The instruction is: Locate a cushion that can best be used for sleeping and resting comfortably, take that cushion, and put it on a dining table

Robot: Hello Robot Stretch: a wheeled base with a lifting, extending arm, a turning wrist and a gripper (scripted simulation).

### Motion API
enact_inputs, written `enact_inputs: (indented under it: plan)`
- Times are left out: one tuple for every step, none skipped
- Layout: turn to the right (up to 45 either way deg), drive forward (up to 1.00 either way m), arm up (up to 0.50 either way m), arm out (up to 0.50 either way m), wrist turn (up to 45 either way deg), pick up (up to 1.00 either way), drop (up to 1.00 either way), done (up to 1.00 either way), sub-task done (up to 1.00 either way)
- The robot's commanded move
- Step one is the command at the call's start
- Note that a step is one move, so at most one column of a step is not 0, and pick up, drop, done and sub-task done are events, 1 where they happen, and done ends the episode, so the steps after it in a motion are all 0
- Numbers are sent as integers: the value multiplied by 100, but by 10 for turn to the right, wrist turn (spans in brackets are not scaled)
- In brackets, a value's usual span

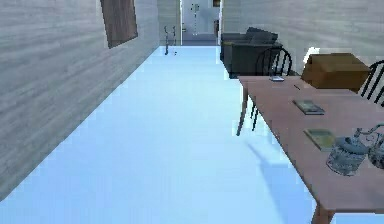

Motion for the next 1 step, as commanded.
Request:
enact_inputs:
  plan:
    - [0, 100, 0, 0, 0, 0, 0, 0, 0]
